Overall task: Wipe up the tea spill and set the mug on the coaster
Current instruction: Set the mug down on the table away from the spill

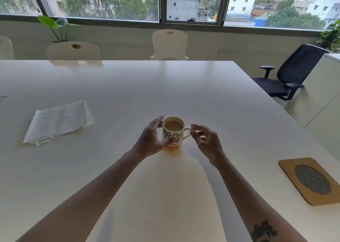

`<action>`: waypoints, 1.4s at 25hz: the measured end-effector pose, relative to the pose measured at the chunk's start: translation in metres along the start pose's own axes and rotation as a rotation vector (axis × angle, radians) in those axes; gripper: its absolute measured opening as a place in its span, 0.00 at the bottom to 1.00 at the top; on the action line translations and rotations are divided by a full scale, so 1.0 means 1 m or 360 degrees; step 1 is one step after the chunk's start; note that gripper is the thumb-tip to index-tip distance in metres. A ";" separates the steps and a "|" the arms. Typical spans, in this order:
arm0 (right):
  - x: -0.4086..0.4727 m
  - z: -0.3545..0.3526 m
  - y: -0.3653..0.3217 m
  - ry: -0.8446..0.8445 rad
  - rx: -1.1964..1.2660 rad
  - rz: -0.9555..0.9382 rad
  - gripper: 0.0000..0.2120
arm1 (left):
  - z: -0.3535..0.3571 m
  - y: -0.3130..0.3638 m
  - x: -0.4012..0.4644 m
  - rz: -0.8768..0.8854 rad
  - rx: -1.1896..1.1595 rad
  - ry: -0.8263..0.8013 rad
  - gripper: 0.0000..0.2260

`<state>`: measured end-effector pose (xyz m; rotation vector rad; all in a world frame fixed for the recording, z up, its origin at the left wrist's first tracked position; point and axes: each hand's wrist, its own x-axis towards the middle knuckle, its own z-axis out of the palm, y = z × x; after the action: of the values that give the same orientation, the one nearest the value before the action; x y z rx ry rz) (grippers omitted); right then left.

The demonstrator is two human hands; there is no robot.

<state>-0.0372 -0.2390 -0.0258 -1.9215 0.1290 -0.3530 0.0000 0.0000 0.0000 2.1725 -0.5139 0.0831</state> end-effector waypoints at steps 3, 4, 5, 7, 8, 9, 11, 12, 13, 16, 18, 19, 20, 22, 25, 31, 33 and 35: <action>0.000 0.001 0.001 0.0021 0.0056 0.0054 0.09 | 0.005 0.002 0.005 -0.0016 -0.0026 0.0023 0.45; -0.002 0.002 0.001 0.0012 0.0063 0.0075 0.08 | 0.006 0.005 0.005 -0.0040 -0.0007 0.0020 0.45; -0.001 0.003 0.003 0.0007 0.0071 0.0058 0.08 | 0.008 0.003 0.007 -0.0052 -0.0018 0.0025 0.46; 0.001 0.002 0.004 0.0003 0.0078 0.0014 0.07 | 0.011 0.002 0.009 -0.0065 -0.0038 0.0044 0.46; 0.002 0.001 0.005 -0.0013 0.0055 -0.0004 0.08 | 0.011 0.003 0.009 -0.0066 -0.0027 0.0049 0.46; 0.003 0.001 0.006 -0.0024 0.0040 -0.0027 0.08 | 0.012 0.003 0.010 -0.0066 -0.0018 0.0061 0.45; 0.004 0.003 0.006 -0.0038 0.0044 -0.0070 0.08 | 0.015 0.003 0.012 -0.0064 -0.0011 0.0105 0.42; 0.005 0.004 0.007 -0.0044 0.0059 -0.0093 0.08 | 0.015 0.003 0.013 -0.0066 0.0000 0.0119 0.40; 0.005 0.004 0.007 -0.0041 0.0065 -0.0117 0.08 | 0.016 0.003 0.013 -0.0067 0.0006 0.0125 0.38; 0.008 0.004 0.010 -0.0040 0.0058 -0.0180 0.07 | 0.015 0.007 0.015 -0.0079 0.0038 0.0119 0.36; 0.009 0.004 0.011 -0.0049 0.0084 -0.0176 0.07 | 0.016 0.009 0.016 -0.0094 0.0051 0.0121 0.36; 0.010 0.003 0.011 -0.0051 0.0093 -0.0180 0.07 | 0.016 0.010 0.016 -0.0090 0.0056 0.0121 0.36; 0.010 0.002 0.011 -0.0058 0.0098 -0.0187 0.07 | 0.016 0.011 0.016 -0.0084 0.0062 0.0119 0.36; 0.010 0.002 0.010 -0.0056 0.0097 -0.0200 0.07 | 0.015 0.011 0.016 -0.0080 0.0063 0.0121 0.36; 0.014 -0.007 0.011 -0.0057 0.0088 -0.0228 0.07 | 0.019 0.020 0.018 -0.0081 0.0066 0.0149 0.36; 0.027 -0.027 0.001 -0.0001 0.0081 -0.0293 0.07 | 0.017 0.040 0.038 0.0000 0.0066 0.0154 0.34; 0.031 -0.039 0.000 0.0032 0.0071 -0.0312 0.07 | 0.022 0.050 0.047 0.0028 0.0059 0.0148 0.34; 0.035 -0.053 0.000 0.0069 0.0075 -0.0309 0.07 | 0.029 0.060 0.057 0.0070 0.0055 0.0126 0.34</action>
<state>-0.0201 -0.2957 -0.0020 -1.8849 -0.0381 -0.5233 0.0250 -0.0731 0.0410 2.1823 -0.5184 0.2027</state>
